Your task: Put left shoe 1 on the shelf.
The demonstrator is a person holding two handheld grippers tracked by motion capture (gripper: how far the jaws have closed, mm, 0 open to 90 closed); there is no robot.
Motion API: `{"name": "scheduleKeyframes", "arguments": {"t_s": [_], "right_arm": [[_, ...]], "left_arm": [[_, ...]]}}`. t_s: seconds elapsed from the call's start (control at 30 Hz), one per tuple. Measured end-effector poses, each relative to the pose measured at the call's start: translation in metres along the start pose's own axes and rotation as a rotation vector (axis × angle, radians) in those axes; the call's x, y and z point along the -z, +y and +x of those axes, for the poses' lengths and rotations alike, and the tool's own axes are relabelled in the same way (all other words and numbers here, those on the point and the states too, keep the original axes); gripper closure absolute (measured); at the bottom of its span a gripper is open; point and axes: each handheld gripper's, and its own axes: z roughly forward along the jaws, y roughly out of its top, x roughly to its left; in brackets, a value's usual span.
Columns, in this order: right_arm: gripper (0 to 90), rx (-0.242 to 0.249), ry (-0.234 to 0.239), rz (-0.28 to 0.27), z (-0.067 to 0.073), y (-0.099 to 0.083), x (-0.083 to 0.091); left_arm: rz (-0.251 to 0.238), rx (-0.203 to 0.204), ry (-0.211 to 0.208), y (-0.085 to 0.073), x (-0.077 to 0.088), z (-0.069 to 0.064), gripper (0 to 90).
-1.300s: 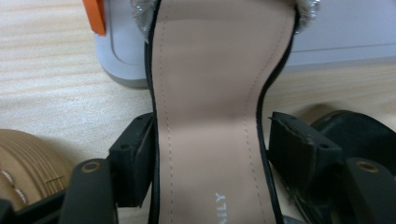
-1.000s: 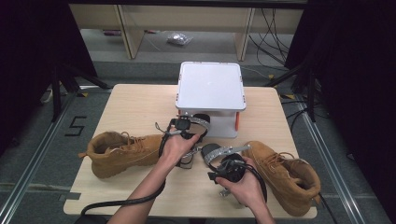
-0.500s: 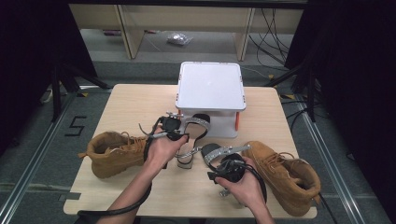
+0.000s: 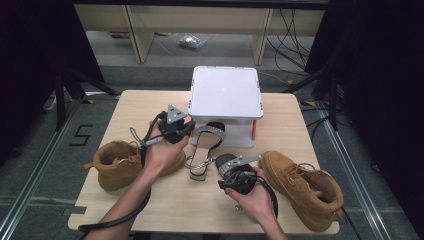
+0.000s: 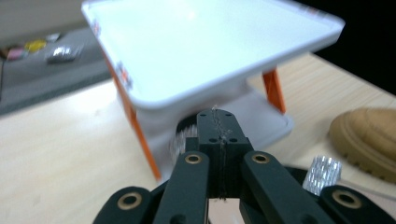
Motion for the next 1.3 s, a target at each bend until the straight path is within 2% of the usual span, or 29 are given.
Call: {"name": "scheduleKeyframes", "arguments": {"t_s": [0.1,0.23,0.27,0.37,0.4,0.43,0.5,0.53,0.57,0.83,0.93,0.97,1.1,1.2,1.23,1.3], "right_arm": [[80.8,0.023,0.000,-0.004,0.004,0.002,-0.005],[90.0,0.022,0.016,0.022,0.010,0.005,-0.014],[90.0,0.015,0.023,0.033,0.012,0.006,-0.016],[90.0,0.054,0.032,0.030,0.020,0.009,-0.022],[90.0,0.052,0.038,0.030,0.023,0.010,-0.024],[90.0,0.059,0.040,0.027,0.027,0.012,-0.026],[90.0,0.063,0.045,0.013,0.032,0.014,-0.030],[90.0,0.064,0.041,0.010,0.034,0.015,-0.032],[90.0,0.067,0.042,0.009,0.035,0.016,-0.035],[90.0,0.091,0.045,0.041,0.047,0.017,-0.055],[90.0,0.089,0.044,0.037,0.050,0.018,-0.061],[90.0,0.101,0.036,0.031,0.050,0.018,-0.063],[90.0,0.084,0.020,0.029,0.052,0.018,-0.069],[90.0,0.096,0.011,0.024,0.052,0.018,-0.073],[90.0,0.082,0.006,0.026,0.053,0.018,-0.074],[90.0,0.084,-0.002,0.020,0.052,0.017,-0.076]], "left_arm": [[-0.015,0.008,0.012,0.014,-0.010,0.008,89.7],[-0.039,0.006,0.034,0.028,-0.026,0.017,89.7],[-0.034,0.011,0.035,0.031,-0.031,0.019,89.7],[-0.010,-0.001,0.059,0.035,-0.049,0.026,89.7],[0.007,-0.011,0.057,0.035,-0.055,0.030,89.7],[0.001,0.007,0.058,0.034,-0.061,0.031,89.7],[0.021,-0.006,0.067,0.031,-0.067,0.035,89.7],[0.016,0.012,0.068,0.029,-0.069,0.034,89.7],[0.020,-0.001,0.070,0.028,-0.071,0.034,89.7],[0.014,0.013,0.074,0.025,-0.077,0.036,89.8],[0.005,0.005,0.071,0.023,-0.077,0.037,89.8],[-0.002,0.011,0.072,0.022,-0.077,0.037,89.8],[-0.016,0.002,0.082,0.020,-0.077,0.034,89.8],[-0.022,-0.013,0.092,0.018,-0.077,0.033,89.9],[-0.023,-0.012,0.093,0.018,-0.077,0.033,89.9],[-0.022,-0.013,0.095,0.018,-0.077,0.033,89.9]]}}
